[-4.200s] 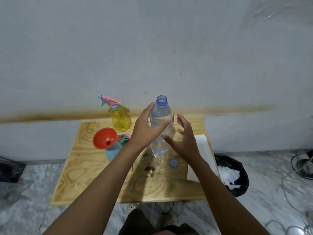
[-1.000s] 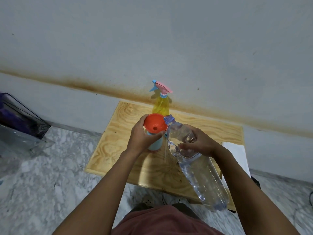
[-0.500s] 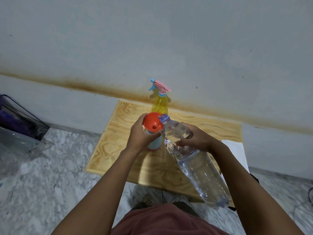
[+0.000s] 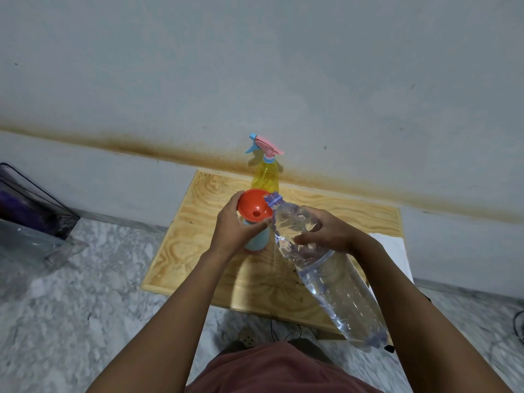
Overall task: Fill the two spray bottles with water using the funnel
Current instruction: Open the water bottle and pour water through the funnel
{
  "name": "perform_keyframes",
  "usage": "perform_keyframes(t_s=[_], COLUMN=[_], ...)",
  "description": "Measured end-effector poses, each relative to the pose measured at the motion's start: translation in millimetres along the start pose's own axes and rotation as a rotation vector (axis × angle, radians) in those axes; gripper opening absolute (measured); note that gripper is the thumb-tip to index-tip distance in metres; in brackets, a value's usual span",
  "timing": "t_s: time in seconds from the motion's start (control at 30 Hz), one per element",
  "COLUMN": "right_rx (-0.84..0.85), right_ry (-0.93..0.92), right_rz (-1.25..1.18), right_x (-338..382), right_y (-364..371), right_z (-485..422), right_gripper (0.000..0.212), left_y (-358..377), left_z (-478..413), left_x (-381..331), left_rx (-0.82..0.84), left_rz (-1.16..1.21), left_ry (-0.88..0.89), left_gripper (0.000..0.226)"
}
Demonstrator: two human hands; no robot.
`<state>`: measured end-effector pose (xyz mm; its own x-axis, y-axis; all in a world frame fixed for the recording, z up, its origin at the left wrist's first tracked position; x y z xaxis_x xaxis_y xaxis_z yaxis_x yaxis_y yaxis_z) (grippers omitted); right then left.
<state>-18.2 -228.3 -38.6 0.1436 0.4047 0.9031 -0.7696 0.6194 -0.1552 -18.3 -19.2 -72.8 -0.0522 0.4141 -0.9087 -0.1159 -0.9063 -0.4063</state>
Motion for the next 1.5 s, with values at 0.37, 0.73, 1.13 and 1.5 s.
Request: perform_keyframes(t_s=[0.37, 0.73, 1.13, 1.5], right_rx=[-0.002, 0.007, 0.008, 0.006], right_ry=[0.028, 0.026, 0.033, 0.049], right_rz=[0.027, 0.022, 0.054, 0.046], right_x=[1.5, 2.3, 2.9, -1.5], right_y=[0.8, -1.0, -1.8, -2.4], right_z=[-0.8, -2.5, -2.7, -5.8], right_gripper=[0.048, 0.045, 0.044, 0.044], left_y=[0.4, 0.9, 1.1, 1.8], left_z=[-0.3, -2.1, -3.3, -3.9], left_x=[-0.9, 3.0, 5.5, 5.6], left_rx=[0.0, 0.002, 0.004, -0.001], left_rz=[0.006, -0.006, 0.007, 0.003], left_ry=[0.015, 0.0, 0.0, 0.007], left_gripper=[0.083, 0.088, 0.091, 0.091])
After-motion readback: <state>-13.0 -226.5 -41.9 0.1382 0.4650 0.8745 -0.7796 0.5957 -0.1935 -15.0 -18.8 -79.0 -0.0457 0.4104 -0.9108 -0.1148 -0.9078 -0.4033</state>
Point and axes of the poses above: each hand's wrist, its own z-axis away from the middle knuckle, its own y-axis out of the palm, x = y × z, the point moved 6 cm from there along -z, towards the middle knuckle, and after that the axes turned 14 degrees about x, right-handed, at the moved point
